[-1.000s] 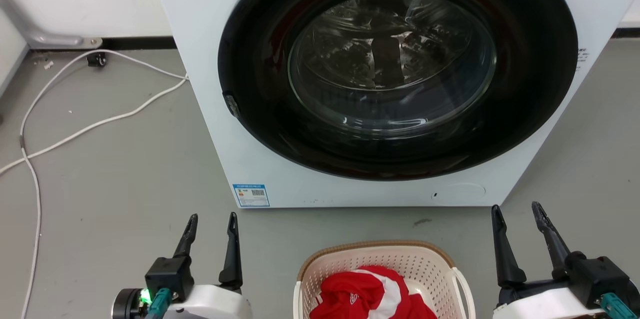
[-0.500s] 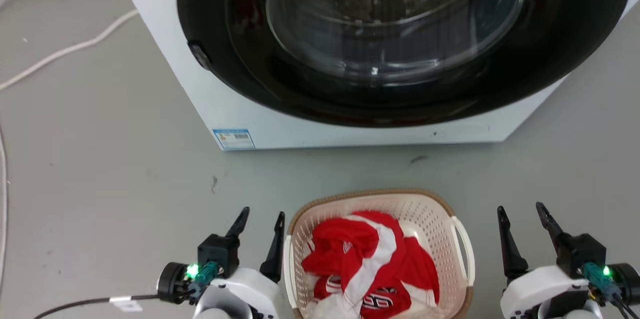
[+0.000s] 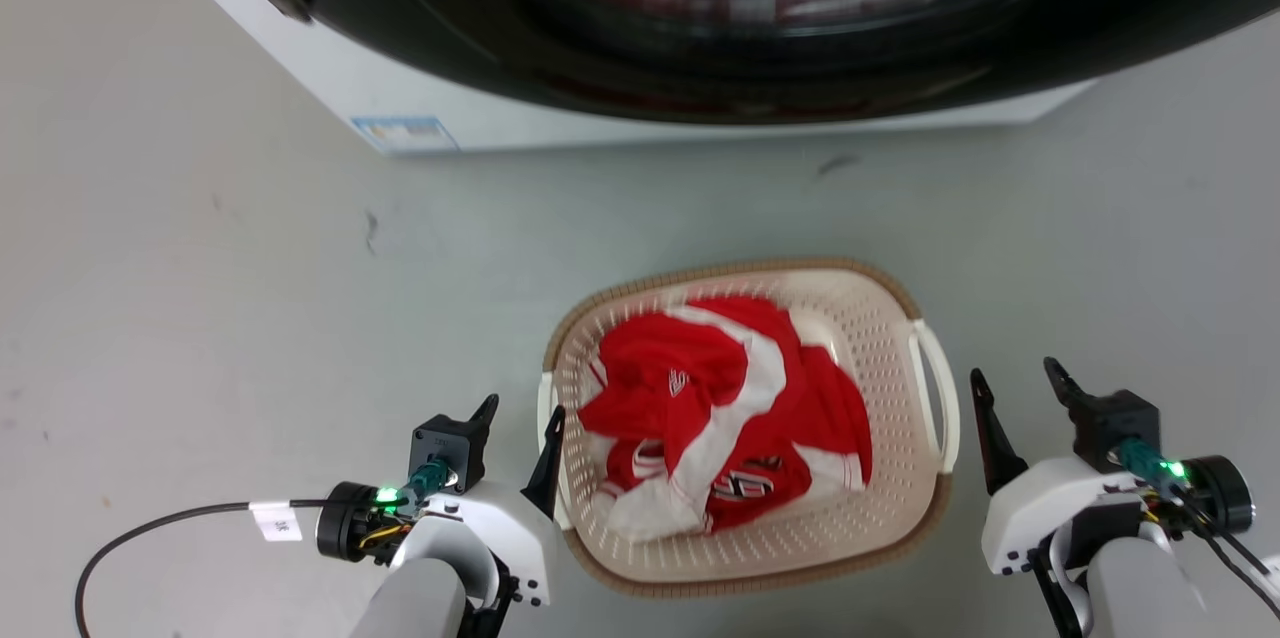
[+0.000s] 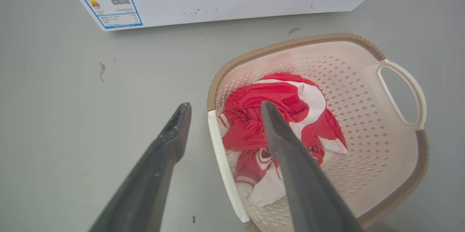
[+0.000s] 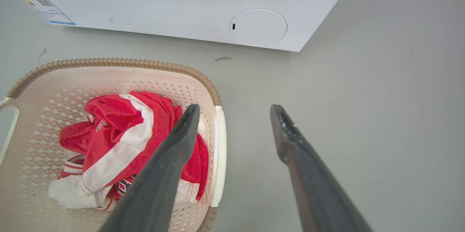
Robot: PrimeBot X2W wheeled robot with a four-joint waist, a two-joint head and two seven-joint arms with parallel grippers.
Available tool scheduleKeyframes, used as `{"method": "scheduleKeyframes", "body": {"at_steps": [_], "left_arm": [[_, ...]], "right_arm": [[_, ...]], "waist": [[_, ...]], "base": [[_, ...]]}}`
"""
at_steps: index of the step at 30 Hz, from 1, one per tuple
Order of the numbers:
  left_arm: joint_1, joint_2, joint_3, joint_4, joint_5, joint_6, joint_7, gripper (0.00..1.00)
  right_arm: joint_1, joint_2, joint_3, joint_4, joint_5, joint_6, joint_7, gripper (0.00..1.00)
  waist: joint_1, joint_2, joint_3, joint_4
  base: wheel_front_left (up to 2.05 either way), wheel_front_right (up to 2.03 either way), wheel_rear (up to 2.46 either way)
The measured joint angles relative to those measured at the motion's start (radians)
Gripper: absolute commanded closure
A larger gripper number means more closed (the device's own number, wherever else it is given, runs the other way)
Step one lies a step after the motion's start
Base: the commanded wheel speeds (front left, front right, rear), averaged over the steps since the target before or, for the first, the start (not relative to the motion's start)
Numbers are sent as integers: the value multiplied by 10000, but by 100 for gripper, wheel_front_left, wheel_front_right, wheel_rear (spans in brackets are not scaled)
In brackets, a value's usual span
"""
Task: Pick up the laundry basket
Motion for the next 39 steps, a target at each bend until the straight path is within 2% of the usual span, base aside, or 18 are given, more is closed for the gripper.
{"method": "scheduleKeyframes", "body": {"at_steps": [8, 14, 23, 30, 31, 32, 33, 34, 39], "left_arm": [[-748, 2, -134, 1524, 10, -178, 2, 0], [-1286, 4, -236, 2236, -146, -236, 0, 0], [-1868, -27, -274, 2566, -75, -278, -12, 0], [-2105, 0, -234, 2568, 98, -320, -12, 0], [-2116, 4, -224, 2562, 113, -320, -12, 0], [-2130, 4, -219, 2577, 128, -322, -10, 16], [-2149, 8, -221, 2585, 165, -324, -10, 65], [-2163, 13, -222, 2566, 186, -341, -10, 100], [-2177, -58, -251, 2610, 174, -353, 2, 100]], "right_arm": [[-1130, 0, -171, 1802, -591, 0, 2, 0], [-1943, 0, -332, 2644, -867, 0, 0, 0], [-3013, 2, -242, 3674, -1402, 0, 0, 0], [-3468, 0, -261, 4257, -1522, 0, 0, 0], [-3521, 0, -219, 4314, -1513, 0, 0, 11], [-3563, 0, -159, 4362, -1467, 0, 0, 100], [-3595, 0, -81, 4435, -1452, 0, 0, 100], [-3612, 0, -13, 4485, -1438, 0, 0, 100], [-3720, 25, 180, 4809, -1210, 0, 0, 100]], "waist": [[0, 0, 1306, 12], [0, 0, 2148, 82], [0, 0, 3215, 176], [-1, 0, 3623, 189], [-1, 0, 3652, 179], [-1, 0, 3672, 168], [-1, 0, 3684, 156], [-1, 0, 3689, 145], [-1, 0, 3605, 115]], "base": [[0, 0, 0], [0, 0, 0], [0, 0, 0], [0, 0, 0], [0, 0, 0], [0, 0, 0], [0, 0, 0], [0, 0, 0], [0, 0, 0]]}}
